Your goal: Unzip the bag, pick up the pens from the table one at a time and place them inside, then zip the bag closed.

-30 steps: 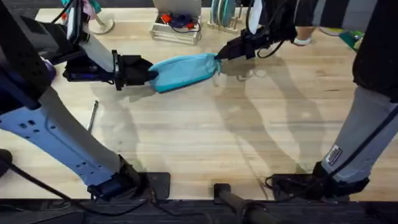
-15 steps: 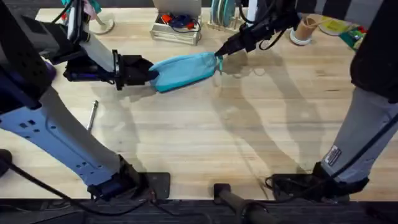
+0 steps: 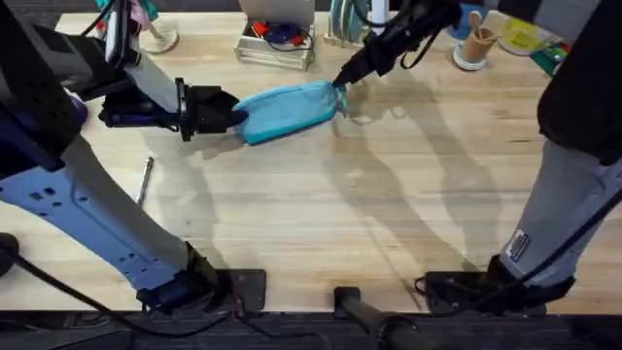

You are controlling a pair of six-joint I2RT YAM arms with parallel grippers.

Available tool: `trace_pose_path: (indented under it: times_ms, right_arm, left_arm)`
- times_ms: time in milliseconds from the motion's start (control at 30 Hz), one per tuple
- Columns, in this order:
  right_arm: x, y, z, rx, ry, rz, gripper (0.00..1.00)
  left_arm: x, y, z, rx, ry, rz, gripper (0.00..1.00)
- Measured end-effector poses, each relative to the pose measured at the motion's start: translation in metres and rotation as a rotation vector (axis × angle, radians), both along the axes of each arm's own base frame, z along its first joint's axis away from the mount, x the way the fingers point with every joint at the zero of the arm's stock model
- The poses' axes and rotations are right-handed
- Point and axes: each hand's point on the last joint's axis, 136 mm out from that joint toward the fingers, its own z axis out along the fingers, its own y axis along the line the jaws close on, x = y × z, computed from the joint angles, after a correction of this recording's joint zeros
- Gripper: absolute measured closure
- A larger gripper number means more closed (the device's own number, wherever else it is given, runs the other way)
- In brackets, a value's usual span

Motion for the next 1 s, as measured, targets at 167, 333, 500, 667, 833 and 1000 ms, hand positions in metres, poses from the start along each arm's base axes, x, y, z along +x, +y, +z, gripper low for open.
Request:
trace_pose_path:
  times_ms: [167, 333, 500, 667, 833, 1000]
  right_arm:
    - [-0.003, 0.000, 0.011, -0.026, 0.013, 0.003, 0.970]
    - [-0.004, 0.003, 0.014, -0.041, 0.005, 0.013, 0.970]
    - [-0.007, 0.009, 0.013, -0.053, 0.001, 0.027, 0.970]
    - [-0.012, 0.018, 0.015, -0.059, -0.005, 0.051, 0.970]
    - [-0.015, 0.024, 0.019, -0.086, -0.018, 0.067, 0.970]
    - [-0.019, 0.028, 0.020, -0.141, -0.037, 0.085, 0.970]
  left_arm:
    - [0.000, 0.001, 0.000, 0.001, -0.003, 0.001, 0.959]
    - [0.001, 0.001, 0.000, 0.002, -0.005, 0.001, 0.959]
    - [0.001, 0.001, 0.000, 0.002, -0.006, 0.001, 0.959]
    - [0.001, 0.001, 0.000, 0.003, -0.005, 0.001, 0.959]
    - [0.001, 0.003, -0.001, 0.004, -0.005, 0.006, 0.959]
    - [0.000, 0.003, -0.002, 0.009, -0.002, 0.004, 0.959]
